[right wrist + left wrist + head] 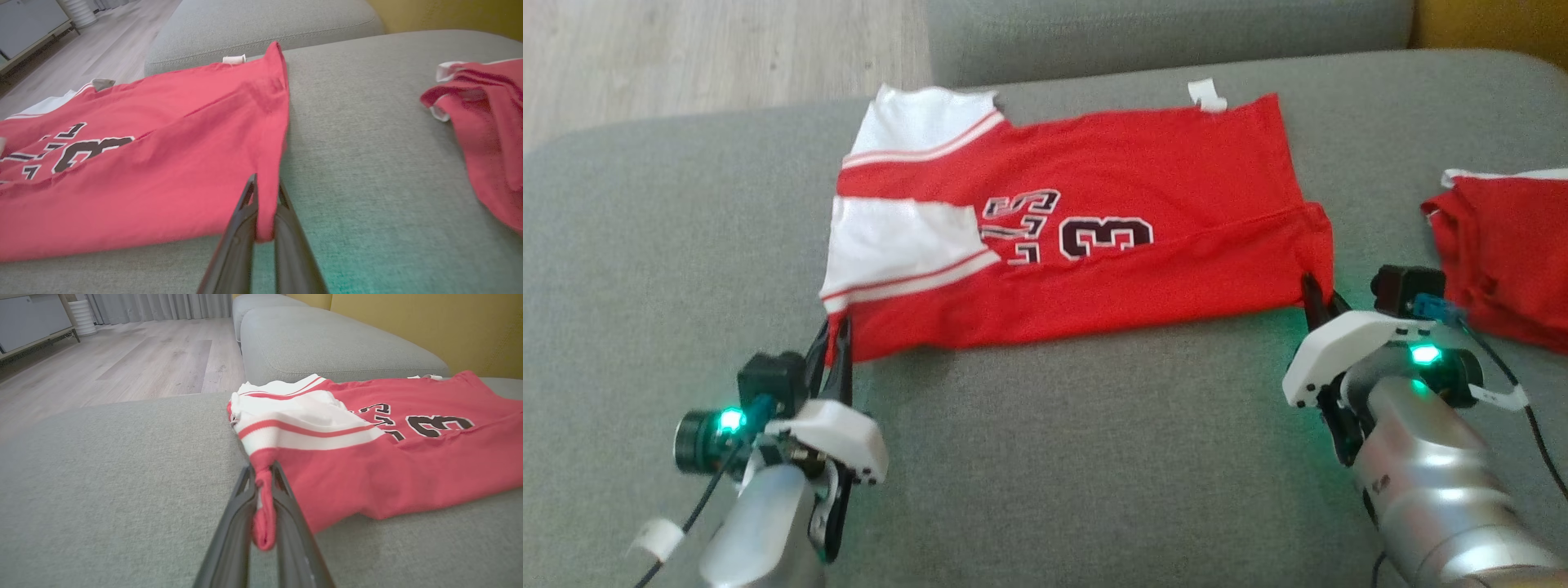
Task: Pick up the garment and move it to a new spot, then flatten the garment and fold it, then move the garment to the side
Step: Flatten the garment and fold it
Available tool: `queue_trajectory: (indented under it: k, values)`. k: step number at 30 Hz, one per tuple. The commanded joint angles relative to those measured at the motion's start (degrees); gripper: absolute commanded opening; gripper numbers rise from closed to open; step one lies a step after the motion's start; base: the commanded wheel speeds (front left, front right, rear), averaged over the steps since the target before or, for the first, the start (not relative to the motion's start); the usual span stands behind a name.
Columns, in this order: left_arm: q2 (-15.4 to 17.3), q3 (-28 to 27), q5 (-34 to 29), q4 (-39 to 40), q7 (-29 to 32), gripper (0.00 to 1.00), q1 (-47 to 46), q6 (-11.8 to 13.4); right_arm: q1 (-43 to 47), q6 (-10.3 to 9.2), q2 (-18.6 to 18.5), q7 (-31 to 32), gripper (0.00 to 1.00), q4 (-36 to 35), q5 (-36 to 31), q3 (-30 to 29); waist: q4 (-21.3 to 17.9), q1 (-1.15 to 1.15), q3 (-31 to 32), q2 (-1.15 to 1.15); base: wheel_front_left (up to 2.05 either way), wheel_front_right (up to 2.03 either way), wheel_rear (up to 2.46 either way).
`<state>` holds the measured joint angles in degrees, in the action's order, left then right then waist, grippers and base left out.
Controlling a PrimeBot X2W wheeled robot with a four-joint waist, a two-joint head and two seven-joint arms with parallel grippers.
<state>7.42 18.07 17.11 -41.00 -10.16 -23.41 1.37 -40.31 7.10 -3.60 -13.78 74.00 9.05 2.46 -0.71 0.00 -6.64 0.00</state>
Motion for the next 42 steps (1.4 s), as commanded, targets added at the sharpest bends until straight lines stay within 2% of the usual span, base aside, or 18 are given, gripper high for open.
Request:
queue_trajectory:
  k: [1, 7, 11, 17, 27, 41, 42]
  values:
    - [1.93, -1.94, 0.33, 1.22, -0.54, 0.00, -0.73, 0.36, 0.16, 0.39, 0.63, -0.93, 0.00, -1.02, -0.89, 0.42, -0.35, 0.00, 1.35, 0.00, 0.00, 0.00, 0.00]
    - [2.61, -2.23, 1.36, 1.59, -0.91, 0.00, 3.03, 0.55, 3.29, 0.39, 0.68, -1.13, 0.00, -1.76, -2.57, -2.01, -1.19, 0.00, 4.95, 0.00, 0.00, 0.00, 0.00]
    - [3.06, -2.34, 2.03, 3.00, -0.69, 0.00, 6.01, 0.80, 5.67, 0.39, 0.70, -1.09, 0.00, -2.20, -0.49, -0.87, -1.56, 0.00, 6.89, 0.00, 0.00, 0.00, 0.00]
    - [3.45, -2.32, 3.08, 6.33, 0.28, 0.00, 10.89, 1.36, 9.00, 0.39, 0.71, 0.46, 0.00, -3.62, 2.64, 1.75, -2.08, 0.00, 8.77, 0.00, 0.00, 0.00, 0.00]
    - [4.55, -2.16, 4.61, 14.13, 2.75, 0.00, 20.51, 3.01, 15.34, 0.39, 0.21, 3.99, 0.00, -7.29, 3.25, -0.11, -2.90, 0.00, 11.22, 0.00, 0.00, 0.00, 0.00]
    - [4.93, -1.16, 5.04, 17.43, 4.74, 0.00, 21.75, 3.87, 21.74, 0.39, 0.52, 9.74, 0.00, -19.20, 0.84, -3.88, -3.05, 0.00, 9.94, 0.00, 0.00, 0.00, 0.00]
    - [4.95, -1.11, 5.08, 17.43, 4.78, 0.00, 21.64, 3.86, 22.22, 0.39, 0.55, 9.88, 0.07, -20.54, 0.54, -4.41, -3.05, 0.00, 9.78, 0.00, 0.00, 0.00, 0.00]
